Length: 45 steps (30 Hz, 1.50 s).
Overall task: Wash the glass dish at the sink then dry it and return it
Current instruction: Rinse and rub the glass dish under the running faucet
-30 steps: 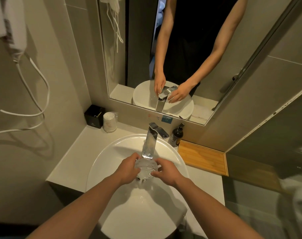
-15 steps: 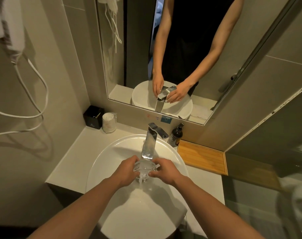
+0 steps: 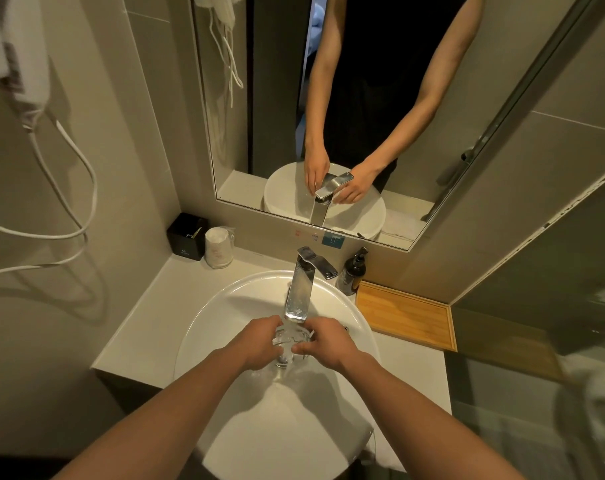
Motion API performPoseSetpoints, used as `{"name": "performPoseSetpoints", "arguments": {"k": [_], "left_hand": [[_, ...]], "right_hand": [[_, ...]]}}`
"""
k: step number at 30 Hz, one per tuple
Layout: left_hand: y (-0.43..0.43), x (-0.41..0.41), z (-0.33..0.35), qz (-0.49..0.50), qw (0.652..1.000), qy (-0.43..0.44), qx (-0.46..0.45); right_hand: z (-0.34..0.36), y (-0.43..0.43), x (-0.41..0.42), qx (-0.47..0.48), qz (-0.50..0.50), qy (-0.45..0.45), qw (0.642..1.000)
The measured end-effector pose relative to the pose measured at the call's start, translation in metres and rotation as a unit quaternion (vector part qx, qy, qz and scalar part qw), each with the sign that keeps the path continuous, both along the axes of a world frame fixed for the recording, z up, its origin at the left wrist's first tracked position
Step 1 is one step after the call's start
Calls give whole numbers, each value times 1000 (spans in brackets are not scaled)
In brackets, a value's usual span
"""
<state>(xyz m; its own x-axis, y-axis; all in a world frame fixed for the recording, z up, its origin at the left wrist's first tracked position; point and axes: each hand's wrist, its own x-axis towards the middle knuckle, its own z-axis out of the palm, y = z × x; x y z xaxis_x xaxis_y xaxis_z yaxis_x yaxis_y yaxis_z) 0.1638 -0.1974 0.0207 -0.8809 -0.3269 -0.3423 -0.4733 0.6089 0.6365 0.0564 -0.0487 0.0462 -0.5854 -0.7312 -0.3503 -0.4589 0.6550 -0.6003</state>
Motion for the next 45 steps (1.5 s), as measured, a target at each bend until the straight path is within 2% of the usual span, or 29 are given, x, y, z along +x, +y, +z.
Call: {"name": "performPoseSetpoints", "arguments": {"k": [4, 10, 20, 26, 35, 45], "left_hand": [[-2, 1, 0, 12, 1000, -2, -6], [-6, 9, -3, 57, 997, 29, 40], [-4, 0, 5, 13, 1000, 24, 12], [-5, 7, -2, 58, 996, 51, 44], [-1, -3, 3, -8, 999, 36, -7], [2, 11, -8, 67, 995, 60, 46]], "right_hand": [[-2, 1, 1, -14, -8, -8, 1000], [-3, 10, -8, -23, -7, -44, 999], [-4, 1, -1, -13, 11, 16, 1000], [-8, 11, -9, -27, 7, -24, 999], [-7, -4, -3, -13, 17, 7, 1000], [-9, 8, -6, -19, 20, -46, 999]]}}
